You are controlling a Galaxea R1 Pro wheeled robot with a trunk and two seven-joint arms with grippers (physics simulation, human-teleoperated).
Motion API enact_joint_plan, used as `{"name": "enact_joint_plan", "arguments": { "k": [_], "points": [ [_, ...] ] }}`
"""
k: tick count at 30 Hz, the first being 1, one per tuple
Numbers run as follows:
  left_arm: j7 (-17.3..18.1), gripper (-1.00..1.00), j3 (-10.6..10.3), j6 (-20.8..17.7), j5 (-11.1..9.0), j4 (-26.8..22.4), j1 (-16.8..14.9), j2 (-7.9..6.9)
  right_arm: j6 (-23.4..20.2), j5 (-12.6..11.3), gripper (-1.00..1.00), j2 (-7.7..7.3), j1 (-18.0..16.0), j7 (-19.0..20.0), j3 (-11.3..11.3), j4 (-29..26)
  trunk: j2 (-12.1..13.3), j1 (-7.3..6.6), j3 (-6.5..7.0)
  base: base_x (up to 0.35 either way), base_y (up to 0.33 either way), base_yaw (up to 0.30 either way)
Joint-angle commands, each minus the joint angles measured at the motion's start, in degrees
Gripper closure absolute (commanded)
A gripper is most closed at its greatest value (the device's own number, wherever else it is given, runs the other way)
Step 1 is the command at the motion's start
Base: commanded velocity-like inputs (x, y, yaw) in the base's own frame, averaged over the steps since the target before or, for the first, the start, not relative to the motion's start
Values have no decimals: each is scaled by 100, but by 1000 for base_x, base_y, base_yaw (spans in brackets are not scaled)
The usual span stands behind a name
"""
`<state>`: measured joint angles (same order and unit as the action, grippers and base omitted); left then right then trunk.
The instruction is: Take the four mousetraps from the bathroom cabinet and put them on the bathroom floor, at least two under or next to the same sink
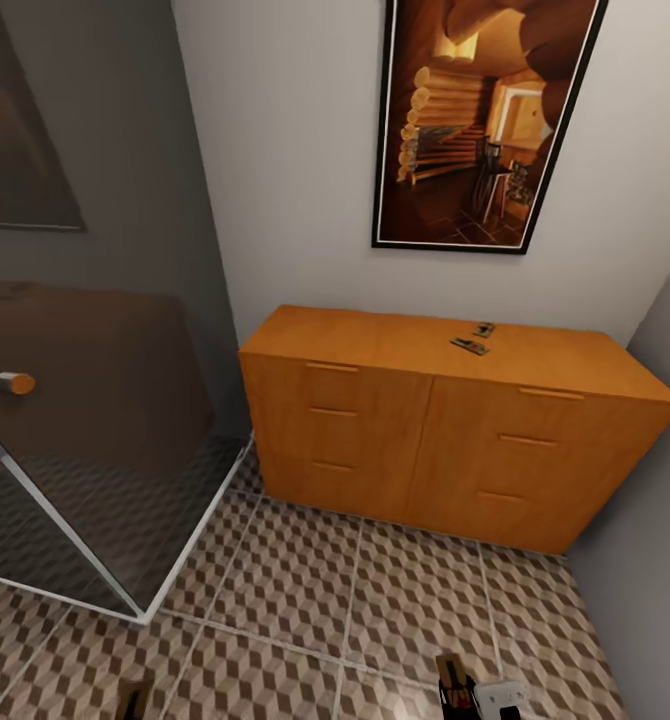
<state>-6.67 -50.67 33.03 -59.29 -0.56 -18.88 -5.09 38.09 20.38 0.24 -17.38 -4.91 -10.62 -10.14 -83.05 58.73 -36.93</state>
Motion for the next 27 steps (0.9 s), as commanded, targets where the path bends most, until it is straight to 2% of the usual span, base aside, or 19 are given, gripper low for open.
{"name": "enact_joint_plan", "arguments": {
  "k": [1,27],
  "points": [
    [-80,100,-48,2,23,-6,-2,-1,15,45,100,2,-3,-27,-19,3,-2,0,-5,0,0,205],
    [-80,100,-48,2,23,-6,-2,-1,15,45,100,2,-3,-27,-10,3,-2,0,-5,0,0,205]
  ]
}}
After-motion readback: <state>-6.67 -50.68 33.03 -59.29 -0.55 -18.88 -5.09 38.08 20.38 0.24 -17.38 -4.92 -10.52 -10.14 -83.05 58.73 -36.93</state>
